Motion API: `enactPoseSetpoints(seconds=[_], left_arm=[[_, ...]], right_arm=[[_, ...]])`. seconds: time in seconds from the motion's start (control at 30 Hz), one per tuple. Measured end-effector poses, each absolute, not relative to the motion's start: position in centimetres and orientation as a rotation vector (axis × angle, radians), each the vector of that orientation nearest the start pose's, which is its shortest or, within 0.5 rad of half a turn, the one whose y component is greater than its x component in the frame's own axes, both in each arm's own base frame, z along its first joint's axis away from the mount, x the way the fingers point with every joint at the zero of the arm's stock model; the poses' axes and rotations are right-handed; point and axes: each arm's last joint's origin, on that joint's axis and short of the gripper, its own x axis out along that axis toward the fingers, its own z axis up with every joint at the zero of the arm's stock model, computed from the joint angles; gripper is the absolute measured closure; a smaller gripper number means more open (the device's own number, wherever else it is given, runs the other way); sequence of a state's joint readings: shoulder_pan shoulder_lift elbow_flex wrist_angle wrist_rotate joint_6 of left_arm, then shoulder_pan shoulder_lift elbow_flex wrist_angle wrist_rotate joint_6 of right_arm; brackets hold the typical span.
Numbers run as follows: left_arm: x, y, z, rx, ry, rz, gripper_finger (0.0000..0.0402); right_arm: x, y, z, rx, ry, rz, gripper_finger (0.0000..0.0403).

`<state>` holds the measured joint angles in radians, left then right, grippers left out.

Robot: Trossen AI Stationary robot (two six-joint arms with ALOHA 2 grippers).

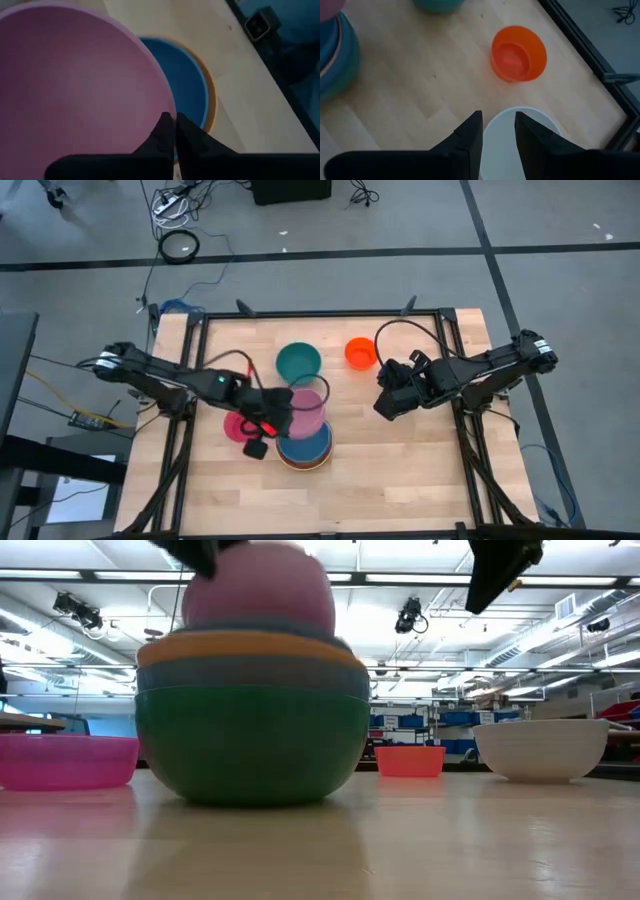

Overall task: Nest bowls inside each other
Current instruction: Stack the pink bowl on top of the dark blue bowl, then stack the white bowl on top of the pink bowl

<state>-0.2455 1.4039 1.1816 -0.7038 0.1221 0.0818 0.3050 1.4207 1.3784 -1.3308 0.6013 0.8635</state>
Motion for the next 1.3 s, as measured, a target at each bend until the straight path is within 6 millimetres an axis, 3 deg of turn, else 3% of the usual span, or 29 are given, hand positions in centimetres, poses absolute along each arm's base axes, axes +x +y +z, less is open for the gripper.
enactPoseSetpoints(seconds=[0.13,0.33,0.53,0.77,1.03,1.3], left_arm=[[28.8,-8.0,27.4,0.11,0.98,-0.378,0.0394],[29.2,-8.3,26.7,0.023,1.006,-0.417,0.0359],[29.0,-9.0,28.0,-0.055,0.945,-0.531,0.0334],[28.7,-9.3,29.8,-0.067,0.969,-0.531,0.0331],[27.2,-7.9,32.1,0.104,1.109,-0.21,0.033],[26.1,-7.2,32.9,0.177,1.141,-0.108,0.033]], right_arm=[[23.9,5.8,31.8,0.135,1.022,-0.738,0.03],[23.8,5.8,31.1,0.135,1.037,-0.75,0.03],[23.6,5.8,30.4,0.138,1.06,-0.753,0.03],[23.3,5.4,28.7,0.127,1.111,-0.783,0.0301],[22.7,3.6,24.5,0.26,1.267,-0.82,0.0294],[22.9,2.2,21.6,0.403,1.284,-0.798,0.0258]])
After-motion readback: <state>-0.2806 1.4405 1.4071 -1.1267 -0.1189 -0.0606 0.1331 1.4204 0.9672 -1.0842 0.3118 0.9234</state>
